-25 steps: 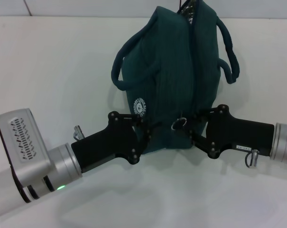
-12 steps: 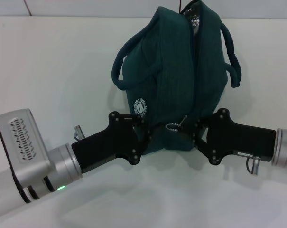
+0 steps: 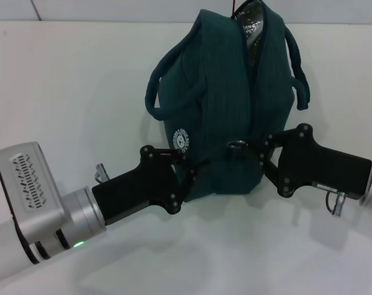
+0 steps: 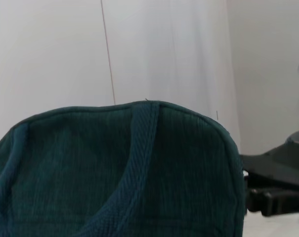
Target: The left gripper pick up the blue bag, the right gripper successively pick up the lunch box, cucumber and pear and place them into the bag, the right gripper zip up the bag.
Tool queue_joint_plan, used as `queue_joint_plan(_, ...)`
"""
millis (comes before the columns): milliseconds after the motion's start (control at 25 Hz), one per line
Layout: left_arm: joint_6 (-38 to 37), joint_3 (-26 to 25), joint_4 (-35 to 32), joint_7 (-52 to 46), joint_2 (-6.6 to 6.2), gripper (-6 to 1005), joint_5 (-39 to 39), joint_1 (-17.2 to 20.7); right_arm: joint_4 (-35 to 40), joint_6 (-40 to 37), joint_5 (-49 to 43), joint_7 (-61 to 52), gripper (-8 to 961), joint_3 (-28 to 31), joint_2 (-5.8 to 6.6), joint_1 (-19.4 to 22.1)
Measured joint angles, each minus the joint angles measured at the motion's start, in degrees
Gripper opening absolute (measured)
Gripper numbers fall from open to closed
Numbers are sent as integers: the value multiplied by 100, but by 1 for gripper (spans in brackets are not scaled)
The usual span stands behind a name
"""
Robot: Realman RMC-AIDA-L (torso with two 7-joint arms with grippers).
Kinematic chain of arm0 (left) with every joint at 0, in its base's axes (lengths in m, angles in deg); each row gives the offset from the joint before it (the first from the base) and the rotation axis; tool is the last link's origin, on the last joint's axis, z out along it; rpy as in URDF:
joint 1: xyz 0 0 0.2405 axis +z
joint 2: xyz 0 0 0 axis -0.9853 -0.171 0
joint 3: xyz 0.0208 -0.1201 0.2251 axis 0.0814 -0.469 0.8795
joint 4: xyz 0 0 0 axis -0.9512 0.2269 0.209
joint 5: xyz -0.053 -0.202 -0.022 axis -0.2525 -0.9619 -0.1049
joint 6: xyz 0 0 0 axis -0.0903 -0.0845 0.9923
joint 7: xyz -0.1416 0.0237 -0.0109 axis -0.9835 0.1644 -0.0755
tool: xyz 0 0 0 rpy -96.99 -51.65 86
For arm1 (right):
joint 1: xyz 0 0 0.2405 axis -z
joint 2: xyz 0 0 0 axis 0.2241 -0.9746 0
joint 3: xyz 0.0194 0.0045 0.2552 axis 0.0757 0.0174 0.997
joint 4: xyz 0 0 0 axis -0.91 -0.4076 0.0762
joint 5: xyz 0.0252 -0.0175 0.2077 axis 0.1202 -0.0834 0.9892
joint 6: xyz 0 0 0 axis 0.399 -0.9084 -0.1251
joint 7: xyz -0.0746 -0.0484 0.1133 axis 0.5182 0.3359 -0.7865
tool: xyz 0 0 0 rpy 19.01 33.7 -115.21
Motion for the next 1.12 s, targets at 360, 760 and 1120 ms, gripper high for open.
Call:
queue_joint_plan(360,31,136,-9,91,-5,67,13,13,9,-187,572,598,9,3,0,81)
queue_joint_plan(760,42,222,7,187,-26,67,51,7,138,-510,1061,1223,8,0,0,92)
queue_joint_plan(1120,56,293,3,185,-56,68,233,-8,153,-749,1503,1513,7,-23,0,36)
